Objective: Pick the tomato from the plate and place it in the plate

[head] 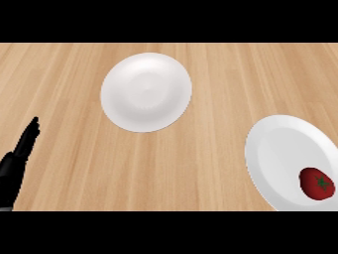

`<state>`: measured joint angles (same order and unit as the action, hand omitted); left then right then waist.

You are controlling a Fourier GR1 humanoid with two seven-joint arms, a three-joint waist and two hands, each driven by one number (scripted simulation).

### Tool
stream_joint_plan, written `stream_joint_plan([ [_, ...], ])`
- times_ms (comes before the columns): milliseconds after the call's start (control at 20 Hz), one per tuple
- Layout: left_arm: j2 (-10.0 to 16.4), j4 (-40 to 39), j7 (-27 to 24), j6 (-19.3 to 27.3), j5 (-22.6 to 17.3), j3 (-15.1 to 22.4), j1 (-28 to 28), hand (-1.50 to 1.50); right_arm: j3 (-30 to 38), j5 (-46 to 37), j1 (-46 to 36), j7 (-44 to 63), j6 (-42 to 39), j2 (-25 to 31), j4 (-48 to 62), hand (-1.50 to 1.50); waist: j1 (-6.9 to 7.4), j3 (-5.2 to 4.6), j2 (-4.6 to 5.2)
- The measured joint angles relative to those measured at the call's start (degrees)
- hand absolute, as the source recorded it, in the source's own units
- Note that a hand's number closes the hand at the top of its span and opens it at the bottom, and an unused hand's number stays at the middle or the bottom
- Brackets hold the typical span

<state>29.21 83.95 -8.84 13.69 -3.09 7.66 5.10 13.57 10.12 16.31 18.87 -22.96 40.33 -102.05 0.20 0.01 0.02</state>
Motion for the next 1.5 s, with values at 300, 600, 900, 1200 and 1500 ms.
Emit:
stream_joint_plan([
  [300,-1.01,0.14,0.50,-1.95,1.38,-2.20,-0.21,0.00,-1.44,-4.51,-2.93,-1.98,-4.10,-2.89,4.08,-1.50,-0.07,0.00,-0.02],
  [600,-3.24,-0.41,0.62,-3.13,3.65,-3.68,-0.61,0.00,-3.30,-9.55,-7.96,-3.64,-6.89,-5.97,10.19,-1.50,-0.05,0.02,-0.01],
  [900,-4.55,1.18,1.11,-5.32,5.36,-5.79,0.60,0.00,-3.85,-14.43,-9.14,-4.87,-7.52,-9.58,12.55,-1.50,-0.11,0.00,-0.04],
  [1200,-6.68,3.27,1.83,-7.08,7.67,-7.71,1.71,0.00,-3.03,-18.39,-9.84,-7.69,-8.91,-12.09,14.76,1.50,-0.15,0.00,-0.05],
  [1500,-7.95,4.24,2.29,-8.90,9.32,-9.41,2.02,0.00,-1.60,-20.51,-11.14,-10.92,-8.18,-14.59,16.17,1.50,-0.20,-0.12,-0.10],
])
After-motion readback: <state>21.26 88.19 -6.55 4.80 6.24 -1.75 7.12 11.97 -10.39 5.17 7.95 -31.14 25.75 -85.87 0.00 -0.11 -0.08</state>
